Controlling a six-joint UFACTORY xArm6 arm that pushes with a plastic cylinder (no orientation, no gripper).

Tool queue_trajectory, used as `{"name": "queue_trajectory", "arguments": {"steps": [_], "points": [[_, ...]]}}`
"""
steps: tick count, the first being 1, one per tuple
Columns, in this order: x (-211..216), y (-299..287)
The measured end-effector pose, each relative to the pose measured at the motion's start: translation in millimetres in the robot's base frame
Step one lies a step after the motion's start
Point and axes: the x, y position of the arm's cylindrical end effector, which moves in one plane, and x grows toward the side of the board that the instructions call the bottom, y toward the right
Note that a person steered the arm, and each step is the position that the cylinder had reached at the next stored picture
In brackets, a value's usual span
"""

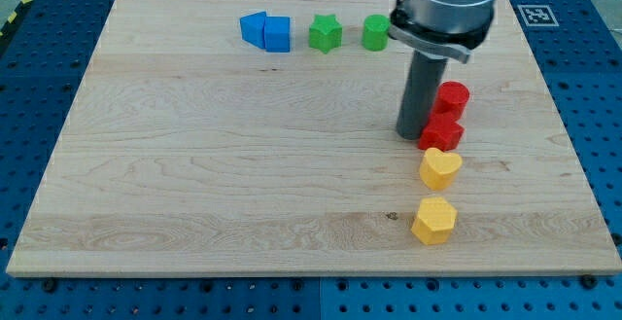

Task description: Move the yellow heart closer to red star

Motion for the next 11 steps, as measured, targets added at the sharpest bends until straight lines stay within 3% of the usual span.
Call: {"name": "queue_trajectory", "arguments": {"steps": [3, 4, 6, 7, 9, 10, 11], "points": [[0.0, 70.5], [13.5, 54.0], [82.7, -18.9], [82.9, -35.6], [88.9, -126.5], [95.6, -129.8], [95.6, -97.4]]}}
